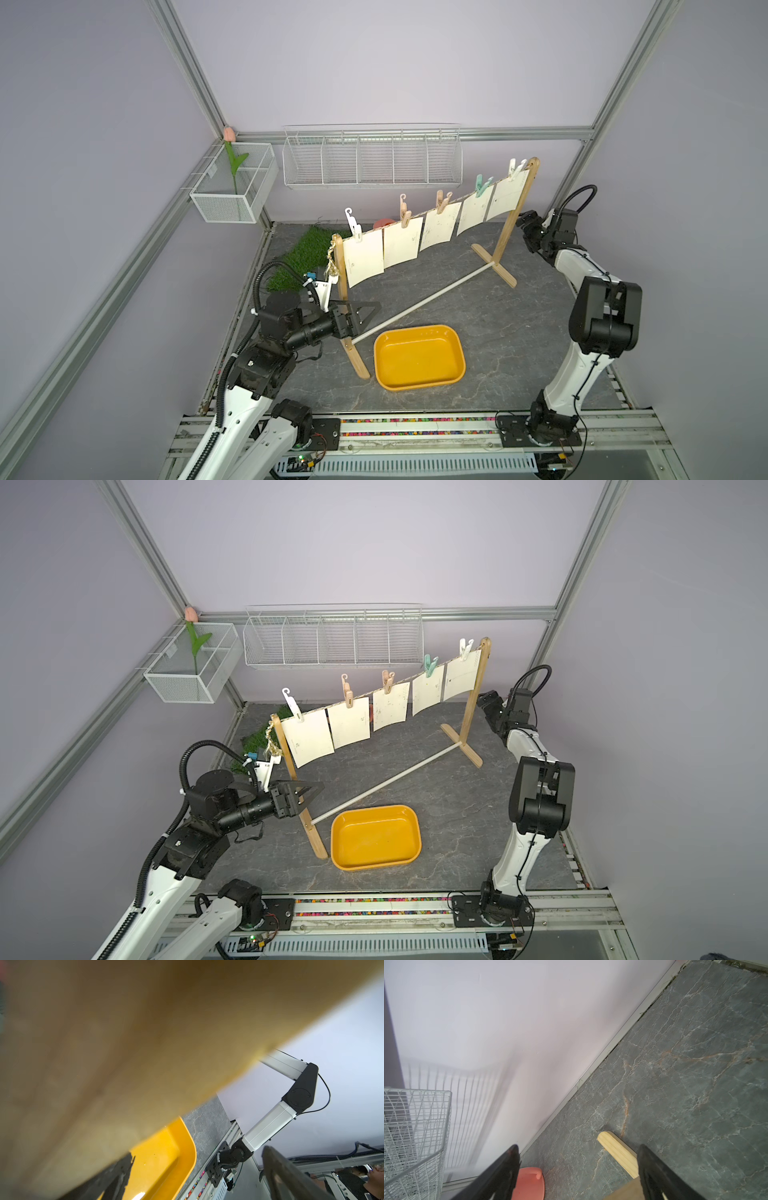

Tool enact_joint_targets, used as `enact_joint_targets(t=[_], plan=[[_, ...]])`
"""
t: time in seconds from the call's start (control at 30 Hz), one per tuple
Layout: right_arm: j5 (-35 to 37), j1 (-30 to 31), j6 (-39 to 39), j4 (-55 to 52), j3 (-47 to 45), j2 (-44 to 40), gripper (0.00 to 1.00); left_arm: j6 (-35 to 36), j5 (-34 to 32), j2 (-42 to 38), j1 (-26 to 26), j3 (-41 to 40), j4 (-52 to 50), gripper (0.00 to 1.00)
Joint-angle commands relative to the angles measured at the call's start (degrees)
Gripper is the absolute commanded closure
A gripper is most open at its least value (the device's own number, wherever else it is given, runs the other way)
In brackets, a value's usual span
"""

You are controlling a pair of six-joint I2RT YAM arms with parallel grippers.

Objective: Remove the postcards from the strings
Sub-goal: Adjust the clothesline at the center of the board.

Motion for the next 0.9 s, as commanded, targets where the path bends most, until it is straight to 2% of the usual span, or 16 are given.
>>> enact_joint_targets(t=[0.0, 0.2, 0.4, 0.6, 0.87], plan=[[-2.41, 0.61, 0.0, 1.1, 3.71, 1.76, 0.11, 1.29, -3.12, 1.42, -1.02, 0.21, 1.61, 0.0], [-6.59, 2.01, -3.44, -1.11, 6.97, 3.92, 0.11, 3.83, -11.93, 2.17, -1.06, 0.95, -0.81, 0.0], [-8.43, 4.26, -12.88, -6.14, 5.67, 1.85, 0.11, 5.15, -22.87, 1.01, -1.06, 1.35, -2.72, 0.0], [-12.93, 4.56, -15.15, -3.58, -2.21, -2.5, 0.11, 6.62, -30.14, 0.23, -1.09, 2.35, -3.96, 0.0], [-10.56, 5.76, -18.06, -2.27, -16.18, -14.02, 0.11, 9.89, -38.2, -3.78, -1.05, 2.78, -7.97, 0.0]])
